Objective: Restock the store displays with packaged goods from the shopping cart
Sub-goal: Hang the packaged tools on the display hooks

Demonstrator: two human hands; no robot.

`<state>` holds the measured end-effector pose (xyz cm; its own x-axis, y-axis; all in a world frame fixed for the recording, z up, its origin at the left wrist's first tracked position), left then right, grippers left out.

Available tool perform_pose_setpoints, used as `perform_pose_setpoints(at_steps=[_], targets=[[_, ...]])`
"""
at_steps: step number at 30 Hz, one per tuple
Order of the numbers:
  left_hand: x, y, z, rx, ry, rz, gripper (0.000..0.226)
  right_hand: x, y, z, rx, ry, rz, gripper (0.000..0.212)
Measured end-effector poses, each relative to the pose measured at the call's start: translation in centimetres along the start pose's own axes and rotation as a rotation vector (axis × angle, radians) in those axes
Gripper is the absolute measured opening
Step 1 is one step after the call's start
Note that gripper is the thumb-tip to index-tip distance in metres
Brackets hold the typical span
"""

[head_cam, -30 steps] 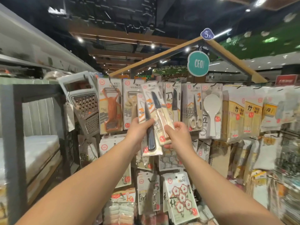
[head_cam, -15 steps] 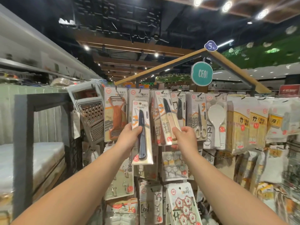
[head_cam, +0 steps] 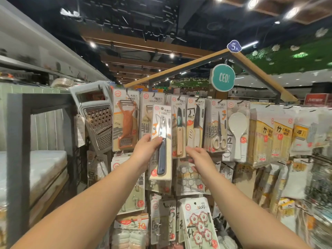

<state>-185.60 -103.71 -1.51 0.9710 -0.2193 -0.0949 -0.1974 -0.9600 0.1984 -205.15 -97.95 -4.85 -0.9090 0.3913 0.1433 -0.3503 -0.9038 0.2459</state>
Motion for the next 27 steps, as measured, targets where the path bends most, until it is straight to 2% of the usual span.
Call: perform_pose_setpoints(at_steps=[3, 5, 8, 11, 15, 18, 22, 27], targets=[[-1.2, -0.3, 0.0, 0.016, -0.056, 0.014, 0.009, -3.6, -1.9, 0.2, -0.001, 0.027, 0.288, 0.030], [-2.1, -0.4, 0.0, 0.030, -0.078, 0.029, 0.006, -5.0, -2.8, 0.2, 0.014, 0.011, 0.371, 0.024], [-3.2, -0.3, -0.2, 0.026, -0.079, 0.032, 0.007, -5.3, -2.7, 0.2, 0.005, 0.137, 0.319, 0.018], [-3.8, -0.2, -0.9, 0.030, -0.059, 0.055, 0.008, -4.2, -1.8, 0.7, 0.028, 0.121, 0.217, 0.024], [-4.4, 0.2, -2.3, 0.043, 0.016, 0.122, 0.039, -1.9, 0.0, 2.3, 0.054, 0.135, 0.091, 0.024], [-4.4, 0.3, -2.7, 0.051, 0.057, 0.157, 0.052, -0.8, 1.0, 3.0, 0.045, 0.118, 0.045, 0.019], [-4.1, 0.3, -2.8, 0.057, 0.088, 0.169, 0.049, -0.2, 1.9, 2.9, 0.009, 0.120, 0.048, 0.015], [-3.6, 0.7, -1.8, 0.087, 0.092, 0.161, 0.037, 0.1, 2.4, 3.3, 0.056, 0.113, 0.039, 0.016]])
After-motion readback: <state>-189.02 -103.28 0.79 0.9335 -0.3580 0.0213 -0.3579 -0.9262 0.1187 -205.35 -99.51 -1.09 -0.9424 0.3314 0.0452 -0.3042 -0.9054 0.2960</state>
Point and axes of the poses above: each hand's wrist, its own y-axis towards the middle knuckle, its own x-axis out of the back of the hand, z = x × y, the point moved 10 cm from there along y, towards the middle knuckle, and after that the axes turned 5 degrees about x, right-handed, at the moved point
